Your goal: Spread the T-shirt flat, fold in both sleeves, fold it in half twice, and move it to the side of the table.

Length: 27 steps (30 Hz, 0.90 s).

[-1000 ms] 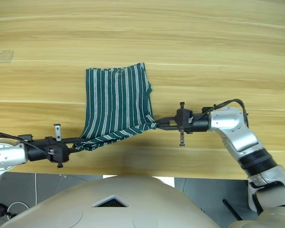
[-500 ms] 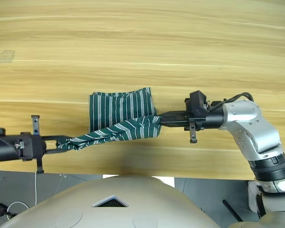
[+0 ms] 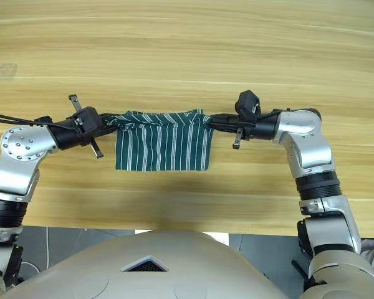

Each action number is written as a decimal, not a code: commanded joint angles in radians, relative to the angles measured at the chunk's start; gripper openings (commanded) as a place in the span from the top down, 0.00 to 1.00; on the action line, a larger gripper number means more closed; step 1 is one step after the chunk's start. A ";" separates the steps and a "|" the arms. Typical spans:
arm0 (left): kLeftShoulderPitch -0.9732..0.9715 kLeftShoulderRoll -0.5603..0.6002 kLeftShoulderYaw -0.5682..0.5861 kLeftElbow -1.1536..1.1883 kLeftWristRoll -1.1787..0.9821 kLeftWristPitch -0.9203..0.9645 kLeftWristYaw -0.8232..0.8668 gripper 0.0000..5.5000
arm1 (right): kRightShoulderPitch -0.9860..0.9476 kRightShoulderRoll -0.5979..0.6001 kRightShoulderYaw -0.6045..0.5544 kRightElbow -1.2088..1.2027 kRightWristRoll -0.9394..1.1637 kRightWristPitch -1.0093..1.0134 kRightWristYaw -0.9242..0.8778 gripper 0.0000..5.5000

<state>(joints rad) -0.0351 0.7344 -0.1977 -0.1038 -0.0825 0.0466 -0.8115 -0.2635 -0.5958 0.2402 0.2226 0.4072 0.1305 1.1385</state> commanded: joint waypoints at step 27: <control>-0.121 -0.353 0.344 0.298 0.026 -0.269 0.581 0.52 | -0.007 0.333 -0.081 0.066 -0.289 -0.386 -0.416 0.78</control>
<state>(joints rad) -0.1145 0.4079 0.0549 0.2430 -0.0404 -0.1721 -0.3419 -0.2564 -0.2758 0.0964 0.3123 0.2281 -0.1406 0.7558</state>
